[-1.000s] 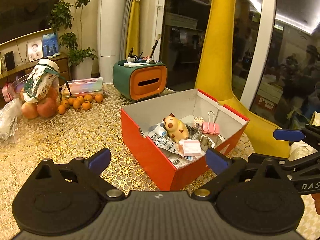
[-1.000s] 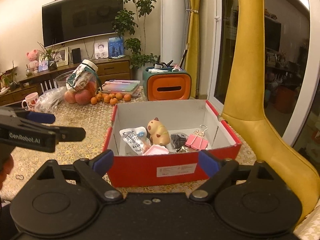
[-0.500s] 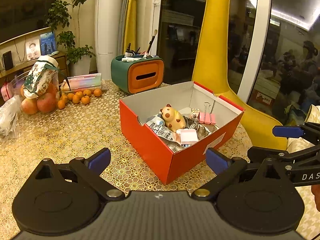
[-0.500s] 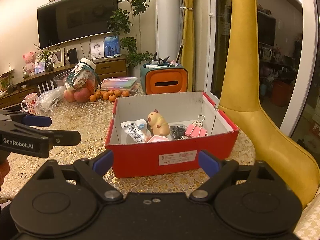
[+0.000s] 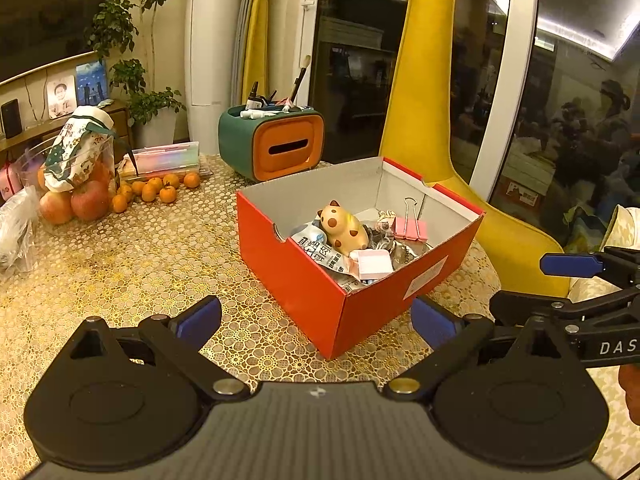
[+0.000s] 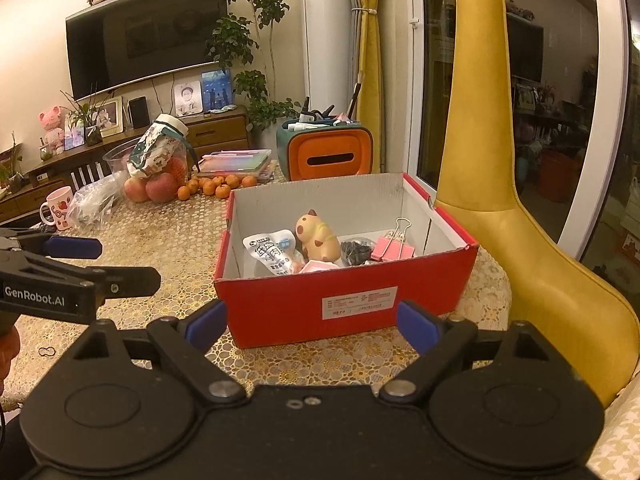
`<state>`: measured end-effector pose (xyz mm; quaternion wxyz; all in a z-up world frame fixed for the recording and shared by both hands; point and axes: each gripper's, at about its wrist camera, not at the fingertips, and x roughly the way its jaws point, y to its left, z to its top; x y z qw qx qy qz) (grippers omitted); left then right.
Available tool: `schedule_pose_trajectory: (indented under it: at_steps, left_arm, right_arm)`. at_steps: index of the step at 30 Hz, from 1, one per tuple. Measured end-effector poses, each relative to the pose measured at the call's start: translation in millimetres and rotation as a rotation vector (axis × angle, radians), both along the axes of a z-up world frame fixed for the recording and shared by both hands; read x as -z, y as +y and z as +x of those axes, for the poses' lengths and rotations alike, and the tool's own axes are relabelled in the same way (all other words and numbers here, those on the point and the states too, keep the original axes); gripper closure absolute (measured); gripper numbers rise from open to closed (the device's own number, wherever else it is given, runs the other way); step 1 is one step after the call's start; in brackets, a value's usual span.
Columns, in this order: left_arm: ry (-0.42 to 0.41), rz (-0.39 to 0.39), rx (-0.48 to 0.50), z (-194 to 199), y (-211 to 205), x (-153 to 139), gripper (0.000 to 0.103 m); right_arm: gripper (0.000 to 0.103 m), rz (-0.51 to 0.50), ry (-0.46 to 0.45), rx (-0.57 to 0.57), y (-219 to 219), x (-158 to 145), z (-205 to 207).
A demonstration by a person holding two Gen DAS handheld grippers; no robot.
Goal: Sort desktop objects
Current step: 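Withdraw both tools from the box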
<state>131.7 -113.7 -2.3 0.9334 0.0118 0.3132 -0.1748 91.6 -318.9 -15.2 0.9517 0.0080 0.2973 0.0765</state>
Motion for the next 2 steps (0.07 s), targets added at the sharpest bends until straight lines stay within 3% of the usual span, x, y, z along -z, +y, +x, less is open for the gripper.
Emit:
schedule_pose_trajectory:
  at_steps: [2]
  left_arm:
    - [0.001, -0.009, -0.002, -1.5, 3.7, -0.2, 0.001]
  right_arm:
    - [0.012, 0.005, 0.002, 0.008, 1.5, 0.8, -0.1]
